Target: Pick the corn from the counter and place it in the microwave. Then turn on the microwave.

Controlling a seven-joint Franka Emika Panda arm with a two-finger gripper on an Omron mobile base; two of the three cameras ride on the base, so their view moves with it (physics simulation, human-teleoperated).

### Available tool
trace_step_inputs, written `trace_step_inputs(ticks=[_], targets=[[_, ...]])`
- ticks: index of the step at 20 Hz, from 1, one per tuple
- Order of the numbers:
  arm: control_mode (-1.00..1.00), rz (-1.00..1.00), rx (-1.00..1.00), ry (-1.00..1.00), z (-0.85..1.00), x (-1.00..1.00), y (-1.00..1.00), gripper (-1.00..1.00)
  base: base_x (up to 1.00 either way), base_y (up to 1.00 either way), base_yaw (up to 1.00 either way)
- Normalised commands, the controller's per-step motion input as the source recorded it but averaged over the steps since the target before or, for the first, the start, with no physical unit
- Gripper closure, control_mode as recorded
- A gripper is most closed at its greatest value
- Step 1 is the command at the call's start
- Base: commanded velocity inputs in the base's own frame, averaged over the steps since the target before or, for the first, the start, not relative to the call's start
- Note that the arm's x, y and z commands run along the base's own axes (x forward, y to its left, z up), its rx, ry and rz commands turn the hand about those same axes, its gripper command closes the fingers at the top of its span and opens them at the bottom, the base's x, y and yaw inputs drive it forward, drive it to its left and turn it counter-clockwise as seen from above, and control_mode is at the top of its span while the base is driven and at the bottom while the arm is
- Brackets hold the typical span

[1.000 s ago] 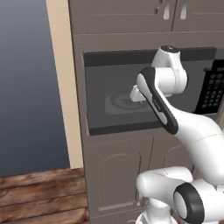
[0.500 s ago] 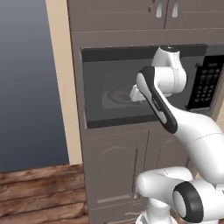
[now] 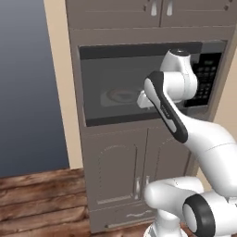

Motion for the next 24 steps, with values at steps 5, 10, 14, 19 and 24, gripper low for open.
trace_step_inputs(ticks=[5, 10, 14, 19, 24], targets=[[1.0, 0.0, 0.0, 0.0, 0.0, 0.0, 0.0, -1.0, -0.24, -0.36, -0.07], [1.0, 0.0, 0.0, 0.0, 0.0, 0.0, 0.0, -1.0, -0.13, -0.56, -0.07], [1.0, 0.0, 0.0, 0.0, 0.0, 0.0, 0.0, -1.0, -0.1, -0.51, -0.05], [1.0, 0.0, 0.0, 0.0, 0.0, 0.0, 0.0, -1.0, -0.06, -0.37, -0.02], [1.0, 0.0, 0.0, 0.0, 0.0, 0.0, 0.0, -1.0, -0.14, -0.25, -0.02]])
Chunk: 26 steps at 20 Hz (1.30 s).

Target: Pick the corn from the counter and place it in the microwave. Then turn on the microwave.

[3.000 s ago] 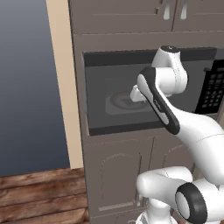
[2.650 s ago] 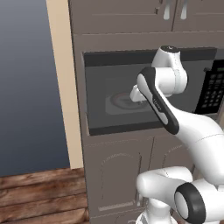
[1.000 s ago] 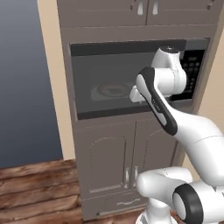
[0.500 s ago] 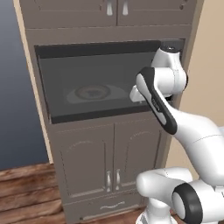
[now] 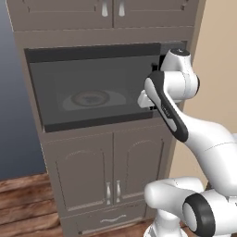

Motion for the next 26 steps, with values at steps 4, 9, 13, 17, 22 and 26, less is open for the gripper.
trace_step_inputs(ticks=[4, 9, 13, 17, 22, 26], targets=[[1.0, 0.0, 0.0, 0.0, 0.0, 0.0, 0.0, -1.0, -0.15, -0.22, -0.01], [1.0, 0.0, 0.0, 0.0, 0.0, 0.0, 0.0, -1.0, -0.14, -0.21, -0.01], [1.0, 0.0, 0.0, 0.0, 0.0, 0.0, 0.0, -1.0, -0.12, -0.15, -0.01], [1.0, 0.0, 0.0, 0.0, 0.0, 0.0, 0.0, -1.0, -0.09, -0.08, 0.0], [-1.0, 0.0, 0.0, 0.0, 0.0, -0.02, -0.01, -1.0, -0.06, -0.06, 0.0], [-1.0, 0.0, 0.0, 0.0, 0.0, -0.02, -0.04, -1.0, 0.0, 0.0, 0.0]])
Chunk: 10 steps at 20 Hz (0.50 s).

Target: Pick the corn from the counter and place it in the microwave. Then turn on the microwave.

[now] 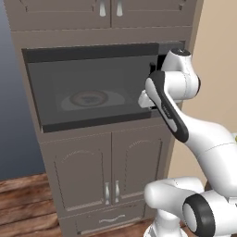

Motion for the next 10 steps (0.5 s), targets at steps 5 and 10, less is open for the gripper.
trace_step_inputs(ticks=[5, 10], targets=[[-1.0, 0.0, 0.0, -0.11, 0.0, -0.04, -0.11, -1.0, 0.0, 0.0, 0.0], [-1.0, 0.0, 0.0, -0.18, 0.01, -0.04, -0.1, -1.0, 0.0, 0.0, 0.0]])
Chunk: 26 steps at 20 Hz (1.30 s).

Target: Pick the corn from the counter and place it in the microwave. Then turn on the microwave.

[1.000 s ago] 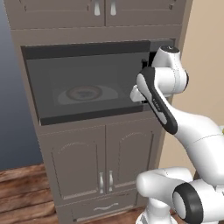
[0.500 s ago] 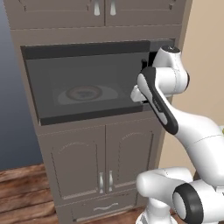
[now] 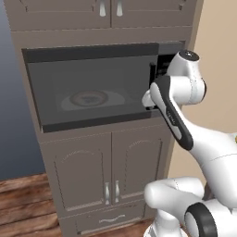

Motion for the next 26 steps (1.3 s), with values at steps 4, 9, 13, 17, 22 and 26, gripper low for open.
trace_step_inputs(ticks=[4, 9, 13, 17, 22, 26], targets=[[-1.0, 0.0, 0.0, -0.12, 0.05, -0.01, -0.13, -1.0, 0.0, 0.0, 0.0], [-1.0, 0.0, 0.0, -0.07, 0.09, 0.0, -0.05, -1.0, 0.0, 0.0, 0.0], [-1.0, 0.0, 0.0, -0.09, 0.05, 0.08, -0.01, -1.0, 0.0, 0.0, 0.0], [-1.0, 0.0, 0.0, -0.09, 0.05, 0.14, -0.05, -1.0, 0.0, 0.0, 0.0], [-1.0, 0.0, 0.0, -0.06, 0.01, 0.25, -0.04, -1.0, 0.0, 0.0, 0.0], [-1.0, 0.0, 0.0, -0.05, 0.0, 0.28, 0.0, -1.0, 0.0, 0.0, 0.0]])
